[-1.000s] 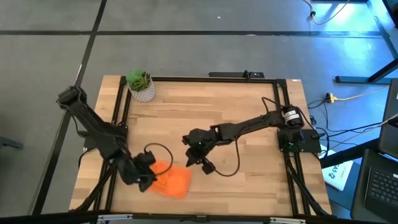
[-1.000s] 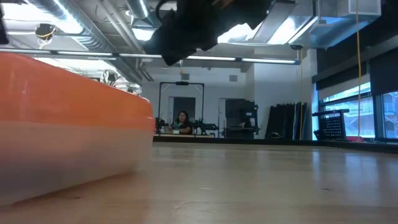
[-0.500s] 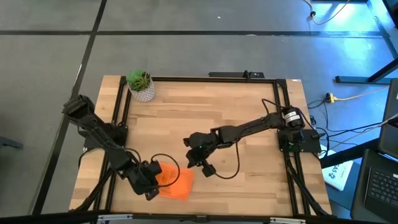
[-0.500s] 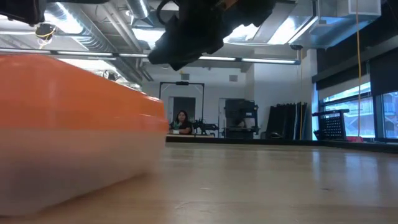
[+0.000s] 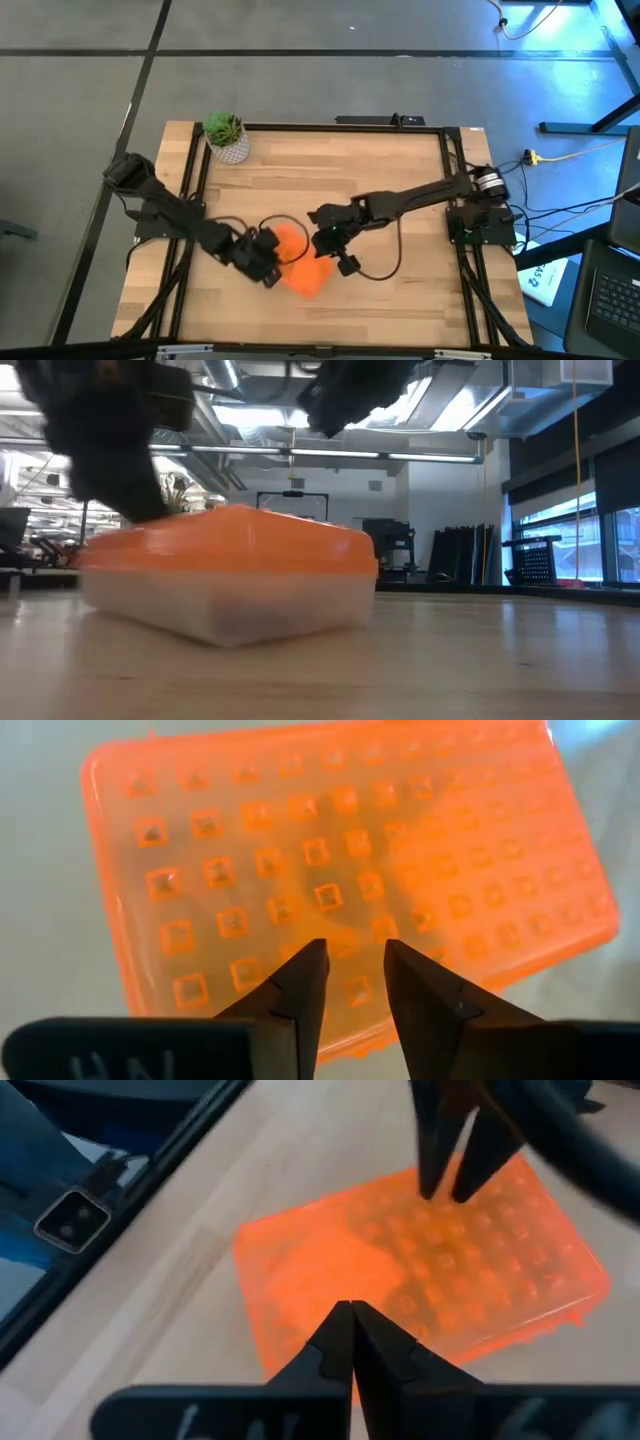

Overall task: Pack school essentials
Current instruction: Move the orange supply box to the center of the table, then return to Home Position

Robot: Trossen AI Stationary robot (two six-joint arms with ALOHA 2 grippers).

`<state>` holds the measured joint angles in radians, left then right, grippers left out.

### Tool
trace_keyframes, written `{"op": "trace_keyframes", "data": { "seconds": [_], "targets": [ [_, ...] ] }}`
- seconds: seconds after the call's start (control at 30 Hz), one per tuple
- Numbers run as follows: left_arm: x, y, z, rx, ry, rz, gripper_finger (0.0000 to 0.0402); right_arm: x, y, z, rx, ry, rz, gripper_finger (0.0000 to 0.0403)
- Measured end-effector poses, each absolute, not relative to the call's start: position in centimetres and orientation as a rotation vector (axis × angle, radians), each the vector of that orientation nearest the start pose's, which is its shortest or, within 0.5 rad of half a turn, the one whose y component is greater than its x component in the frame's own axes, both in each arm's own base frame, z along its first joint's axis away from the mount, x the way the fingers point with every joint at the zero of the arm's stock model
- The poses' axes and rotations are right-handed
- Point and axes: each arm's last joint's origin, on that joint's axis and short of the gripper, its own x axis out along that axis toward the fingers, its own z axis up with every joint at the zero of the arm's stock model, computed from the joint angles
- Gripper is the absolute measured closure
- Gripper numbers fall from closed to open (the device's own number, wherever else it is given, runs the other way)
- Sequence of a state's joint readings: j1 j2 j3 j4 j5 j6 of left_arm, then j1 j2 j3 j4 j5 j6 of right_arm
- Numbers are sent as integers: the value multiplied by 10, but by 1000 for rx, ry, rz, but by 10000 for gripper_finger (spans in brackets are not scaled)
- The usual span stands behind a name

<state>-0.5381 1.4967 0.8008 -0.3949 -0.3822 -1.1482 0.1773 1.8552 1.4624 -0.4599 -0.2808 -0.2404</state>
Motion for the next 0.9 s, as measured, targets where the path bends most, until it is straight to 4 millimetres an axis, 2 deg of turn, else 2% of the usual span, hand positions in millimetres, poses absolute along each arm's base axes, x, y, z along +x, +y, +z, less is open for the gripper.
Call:
{"op": "trace_keyframes", "data": {
  "seconds": [0.2, 0.43, 0.53, 0.73, 0.9],
  "targets": [
    [240, -89, 203, -463, 829, 374, 316, 364, 57, 294, -207, 784, 413, 400],
    [222, -53, 249, -369, 683, 338, 390, 300, 26, 323, -169, 685, 240, 401],
    [211, -42, 265, -317, 620, 336, 396, 273, 17, 321, -138, 615, 176, 401],
    [179, -25, 289, -280, 547, 340, 400, 223, 4, 300, -38, 450, 100, 401],
    [148, -16, 292, -286, 457, 336, 401, 181, -7, 292, 19, 313, 31, 402]
  ]
}}
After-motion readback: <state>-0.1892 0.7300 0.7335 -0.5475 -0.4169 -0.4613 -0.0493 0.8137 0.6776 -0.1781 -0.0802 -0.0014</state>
